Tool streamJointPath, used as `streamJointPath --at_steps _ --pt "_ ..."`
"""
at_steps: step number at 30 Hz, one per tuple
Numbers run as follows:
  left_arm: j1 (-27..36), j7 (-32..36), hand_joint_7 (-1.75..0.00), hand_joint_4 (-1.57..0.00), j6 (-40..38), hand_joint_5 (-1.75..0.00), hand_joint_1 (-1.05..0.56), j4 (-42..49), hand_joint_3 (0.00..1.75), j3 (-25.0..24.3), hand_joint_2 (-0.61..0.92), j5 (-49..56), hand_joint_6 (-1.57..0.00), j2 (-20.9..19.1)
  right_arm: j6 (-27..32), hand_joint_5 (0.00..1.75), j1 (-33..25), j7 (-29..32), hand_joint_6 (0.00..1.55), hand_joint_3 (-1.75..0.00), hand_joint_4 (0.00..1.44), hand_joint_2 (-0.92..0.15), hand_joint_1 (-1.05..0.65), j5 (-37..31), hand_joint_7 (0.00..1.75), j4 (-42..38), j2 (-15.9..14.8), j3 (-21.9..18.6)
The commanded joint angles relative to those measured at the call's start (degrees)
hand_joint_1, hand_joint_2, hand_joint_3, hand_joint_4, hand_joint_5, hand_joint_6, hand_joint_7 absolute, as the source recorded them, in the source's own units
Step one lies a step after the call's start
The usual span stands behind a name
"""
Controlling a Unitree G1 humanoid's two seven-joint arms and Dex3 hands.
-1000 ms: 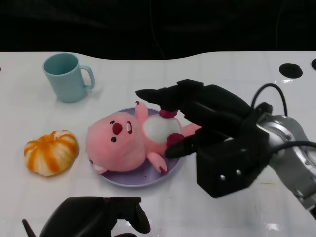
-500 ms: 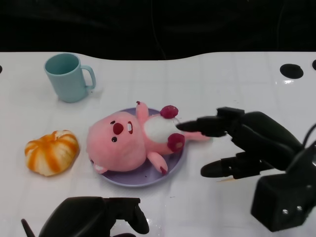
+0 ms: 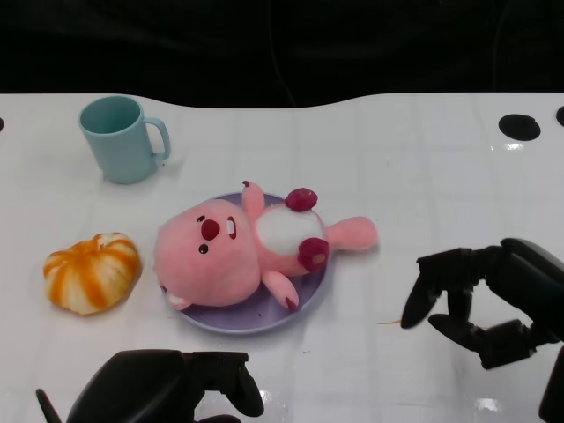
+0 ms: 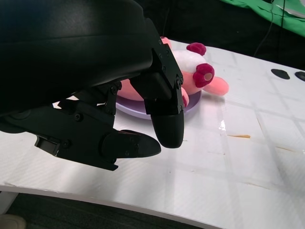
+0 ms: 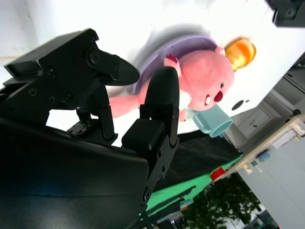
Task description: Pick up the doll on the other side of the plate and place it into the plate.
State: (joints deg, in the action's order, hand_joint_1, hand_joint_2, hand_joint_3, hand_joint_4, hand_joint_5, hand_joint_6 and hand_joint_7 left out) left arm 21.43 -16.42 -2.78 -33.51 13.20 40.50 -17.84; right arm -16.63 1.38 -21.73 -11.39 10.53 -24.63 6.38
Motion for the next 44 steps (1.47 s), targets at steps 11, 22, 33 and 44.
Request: streamJointPath --at_steps 11,22,33,44 --pt "0.09 -0.05 -0.87 -0.66 0.66 -1.58 -0.28 0.36 0.35 -1.94 0.92 -2.0 -0.75 -1.85 7.37 1.75 -5.9 -0.8 0.7 -1.35 0.86 -0.36 0.01 2.38 1.53 6.84 0.24 -2.06" --pt "0.16 0.05 -0.89 -0.65 0.55 -1.57 -0.3 0.82 0.36 -2.63 0.92 -2.99 -0.73 -2.5 2.57 1.75 -3.52 1.22 0.71 -1.35 0.84 -0.35 0.01 0.71 1.55 -0.84 1.61 -0.74" --pt "0.29 -0.03 -0.87 -0.66 0.55 -1.56 -0.29 0.92 0.37 -2.9 0.92 -3.39 -0.73 -2.63 0.97 1.75 -3.2 1.93 0.72 -1.34 0.85 -0.34 -0.02 -1.26 1.55 -2.88 1.81 0.05" --pt "0.12 0.18 -0.87 -0.64 0.56 -1.59 -0.29 1.19 0.38 -2.86 0.92 -3.8 -0.73 -2.63 2.73 1.75 -3.19 1.1 0.71 -1.33 0.86 -0.34 -0.02 -2.18 1.53 -2.09 1.22 0.26"
